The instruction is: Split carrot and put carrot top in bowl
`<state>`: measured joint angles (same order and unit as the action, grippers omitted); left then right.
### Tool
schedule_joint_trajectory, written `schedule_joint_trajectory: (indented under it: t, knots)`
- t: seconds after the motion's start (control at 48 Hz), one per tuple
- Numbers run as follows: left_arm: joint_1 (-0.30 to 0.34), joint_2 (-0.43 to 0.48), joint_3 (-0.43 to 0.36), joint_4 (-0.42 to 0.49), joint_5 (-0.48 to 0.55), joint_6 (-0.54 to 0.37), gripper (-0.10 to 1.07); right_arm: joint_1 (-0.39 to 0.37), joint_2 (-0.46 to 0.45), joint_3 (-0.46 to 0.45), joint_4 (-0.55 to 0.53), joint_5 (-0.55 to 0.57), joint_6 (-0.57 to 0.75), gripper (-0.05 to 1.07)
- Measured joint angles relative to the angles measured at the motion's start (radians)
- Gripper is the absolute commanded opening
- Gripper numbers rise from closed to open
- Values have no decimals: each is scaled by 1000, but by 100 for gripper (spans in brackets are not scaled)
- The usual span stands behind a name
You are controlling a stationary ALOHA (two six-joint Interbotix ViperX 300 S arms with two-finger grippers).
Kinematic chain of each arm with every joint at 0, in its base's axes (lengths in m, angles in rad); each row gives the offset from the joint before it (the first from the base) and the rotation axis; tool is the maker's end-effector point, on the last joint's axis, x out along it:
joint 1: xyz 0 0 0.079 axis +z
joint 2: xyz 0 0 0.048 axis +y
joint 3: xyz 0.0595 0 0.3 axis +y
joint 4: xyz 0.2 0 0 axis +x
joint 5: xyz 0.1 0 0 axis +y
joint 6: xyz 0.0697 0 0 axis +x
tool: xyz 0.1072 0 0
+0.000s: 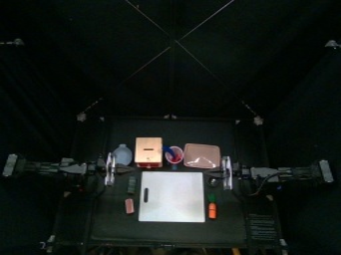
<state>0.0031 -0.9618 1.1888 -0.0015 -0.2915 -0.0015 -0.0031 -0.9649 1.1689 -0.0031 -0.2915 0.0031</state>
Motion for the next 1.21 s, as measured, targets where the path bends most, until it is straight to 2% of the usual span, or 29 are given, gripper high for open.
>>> schedule_joint_trajectory:
  t: [0.167, 0.292, 0.458, 0.667, 0.812, 0.979, 1.208]
  knots:
    - [2, 11, 34, -2, -46, -2, -4, 48, 12, -5, 106, 2, 98, 4]
    - [2, 12, 48, -2, -72, -2, -3, 98, 40, -21, 202, 37, 207, 5]
    - [3, 12, 49, -3, -80, -2, -3, 184, 81, -52, 302, 198, 377, 5]
    - [11, 12, 60, -3, -78, -2, -3, 310, 175, -112, 385, 434, 614, 8]
    - [20, 14, 64, -3, -80, -2, -3, 339, 232, -150, 391, 577, 775, 17]
    - [26, 15, 71, -2, -78, -2, -3, 350, 285, -164, 362, 721, 959, 35]
    - [38, 15, 94, -3, -78, -2, -3, 436, 380, -164, 244, 822, 1223, 56]
